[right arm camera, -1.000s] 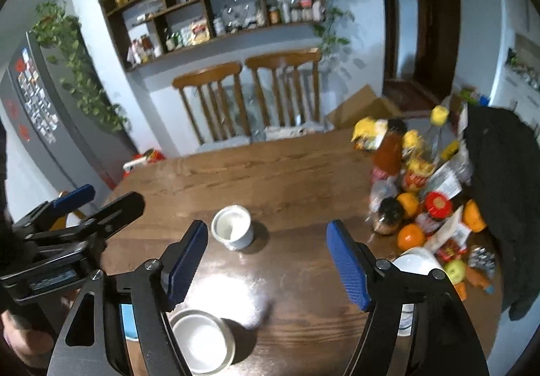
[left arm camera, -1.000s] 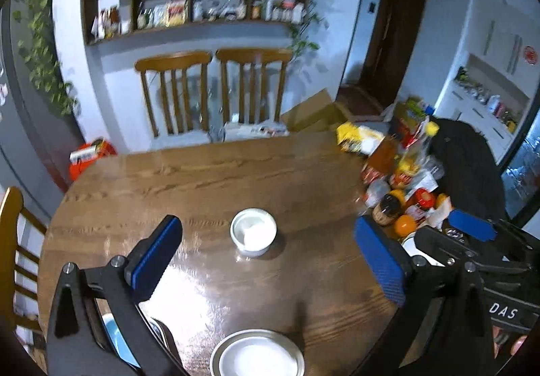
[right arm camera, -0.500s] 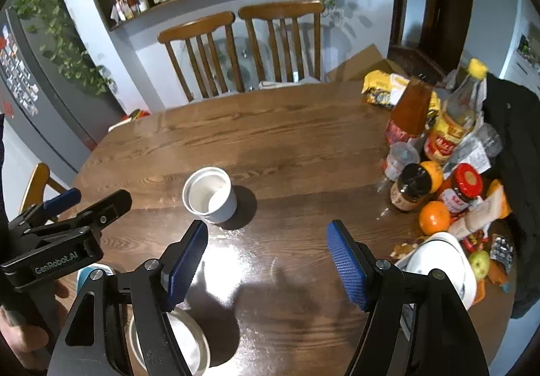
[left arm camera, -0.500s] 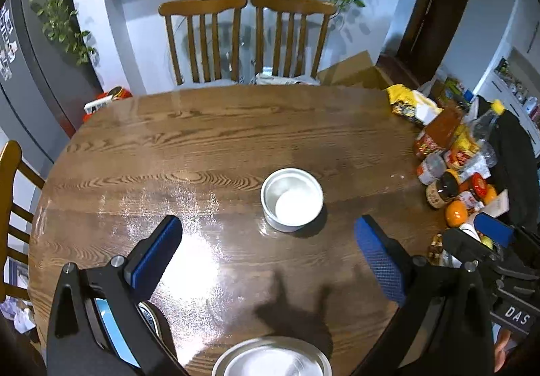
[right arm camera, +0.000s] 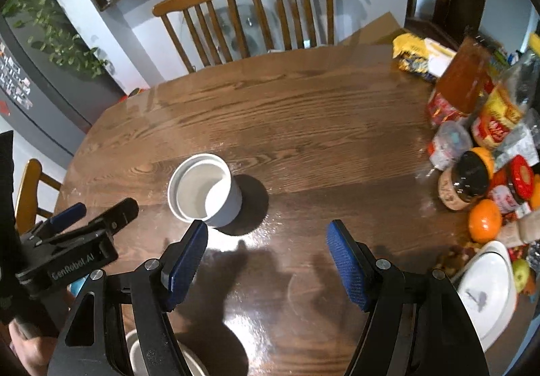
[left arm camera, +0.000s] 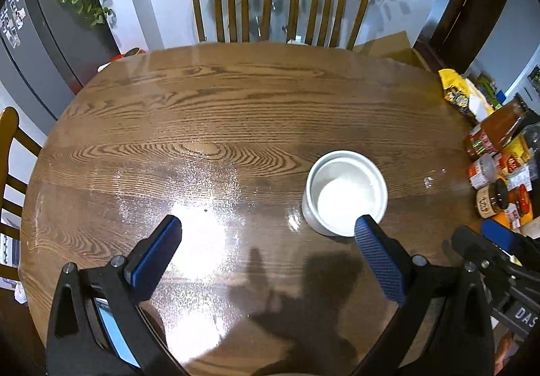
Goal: Organize plates and bowls
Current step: 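Grasp the small white ramekin rim with the right gripper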
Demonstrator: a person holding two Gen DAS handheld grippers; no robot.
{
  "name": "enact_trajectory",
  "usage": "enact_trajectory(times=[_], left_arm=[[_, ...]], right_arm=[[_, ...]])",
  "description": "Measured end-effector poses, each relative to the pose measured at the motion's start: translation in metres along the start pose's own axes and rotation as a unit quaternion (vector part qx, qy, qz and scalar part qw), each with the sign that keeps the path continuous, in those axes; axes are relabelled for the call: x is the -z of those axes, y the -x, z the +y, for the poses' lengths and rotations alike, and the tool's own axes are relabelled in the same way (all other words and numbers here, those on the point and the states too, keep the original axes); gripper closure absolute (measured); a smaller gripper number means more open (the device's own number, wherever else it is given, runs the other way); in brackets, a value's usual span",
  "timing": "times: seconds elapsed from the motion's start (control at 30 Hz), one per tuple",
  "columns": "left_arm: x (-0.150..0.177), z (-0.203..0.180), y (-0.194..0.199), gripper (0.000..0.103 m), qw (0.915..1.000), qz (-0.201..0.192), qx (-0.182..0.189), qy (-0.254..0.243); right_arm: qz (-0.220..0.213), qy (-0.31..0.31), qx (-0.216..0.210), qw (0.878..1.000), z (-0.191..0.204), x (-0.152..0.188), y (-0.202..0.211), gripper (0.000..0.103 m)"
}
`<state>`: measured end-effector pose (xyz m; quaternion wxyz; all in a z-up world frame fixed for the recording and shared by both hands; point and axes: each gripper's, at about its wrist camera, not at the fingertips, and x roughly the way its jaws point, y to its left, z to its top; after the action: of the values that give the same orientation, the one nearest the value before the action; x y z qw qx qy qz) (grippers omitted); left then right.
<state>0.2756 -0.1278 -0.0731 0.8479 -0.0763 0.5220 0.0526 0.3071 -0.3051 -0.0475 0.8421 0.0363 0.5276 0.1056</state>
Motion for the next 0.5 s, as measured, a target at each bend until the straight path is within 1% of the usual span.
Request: enact_trajectory(times=[0.17, 0.27, 0.37, 0.47, 0.5], left_arm=[[-0.003, 0.000, -0.022, 0.001, 0.9999, 0.013, 0.000, 0.005], [-0.004, 0.001, -0.034, 0.002, 0.9996, 0.026, -0.003, 0.009], [-0.004, 0.003, -0.042, 0.002, 0.9993, 0.034, -0.004, 0.014], [-0.006, 0.004, -0.047, 0.007, 0.9990, 0.039, -0.008, 0.018], [-0.006, 0.005, -0.049, 0.008, 0.9988, 0.043, -0.008, 0.021]], right_arm=[[0.018, -0.012, -0.009, 1.000, 0.003, -0.009, -0.030, 0.030], [0.029, -0.016, -0.020, 0.999, 0.007, -0.015, -0.044, 0.037], [0.041, -0.015, -0.021, 0.999, 0.012, -0.019, -0.056, 0.040], [0.053, -0.015, -0.028, 0.998, 0.015, -0.021, -0.066, 0.049], [0.056, -0.016, -0.029, 0.998, 0.016, -0.022, -0.069, 0.050]])
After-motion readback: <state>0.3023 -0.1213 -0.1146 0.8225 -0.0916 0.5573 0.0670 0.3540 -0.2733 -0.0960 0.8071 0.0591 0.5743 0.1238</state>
